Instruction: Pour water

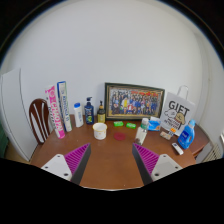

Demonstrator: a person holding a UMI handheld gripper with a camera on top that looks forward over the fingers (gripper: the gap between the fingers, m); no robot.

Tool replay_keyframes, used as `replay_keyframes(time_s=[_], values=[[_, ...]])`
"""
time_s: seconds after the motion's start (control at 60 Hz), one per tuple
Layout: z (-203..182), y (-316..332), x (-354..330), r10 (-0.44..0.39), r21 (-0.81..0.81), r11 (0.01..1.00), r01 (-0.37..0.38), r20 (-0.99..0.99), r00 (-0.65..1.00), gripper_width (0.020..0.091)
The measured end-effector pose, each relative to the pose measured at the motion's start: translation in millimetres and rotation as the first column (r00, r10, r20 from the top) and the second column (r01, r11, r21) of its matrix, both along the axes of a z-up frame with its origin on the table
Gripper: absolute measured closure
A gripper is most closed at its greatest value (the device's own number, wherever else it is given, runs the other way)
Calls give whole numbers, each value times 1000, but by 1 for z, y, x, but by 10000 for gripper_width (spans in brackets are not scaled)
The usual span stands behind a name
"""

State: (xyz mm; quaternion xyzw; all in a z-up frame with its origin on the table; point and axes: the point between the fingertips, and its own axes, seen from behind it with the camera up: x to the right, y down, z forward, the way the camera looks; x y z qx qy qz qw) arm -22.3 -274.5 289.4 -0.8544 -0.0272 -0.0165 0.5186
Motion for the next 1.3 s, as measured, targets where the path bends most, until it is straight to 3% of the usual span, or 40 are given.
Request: replay_keyframes(time_s=[0.15, 0.333, 0.55, 0.867, 0.967, 1.1, 1.3], values=[[-19, 19, 31, -14, 17, 1000, 14, 28, 999, 251], [-74, 71, 94, -44, 8, 999, 44, 29, 999, 251], [-145, 165, 161, -80, 22, 997, 80, 28, 996, 247], [-229, 291, 197, -59, 9, 998, 60, -82, 995, 256], [-244, 312, 195, -35, 6, 999, 36, -87, 996, 329], [-256, 325, 195, -30, 2, 1000, 30, -107, 994, 542], [-252, 330, 198, -48, 31, 998, 51, -110, 993, 640]])
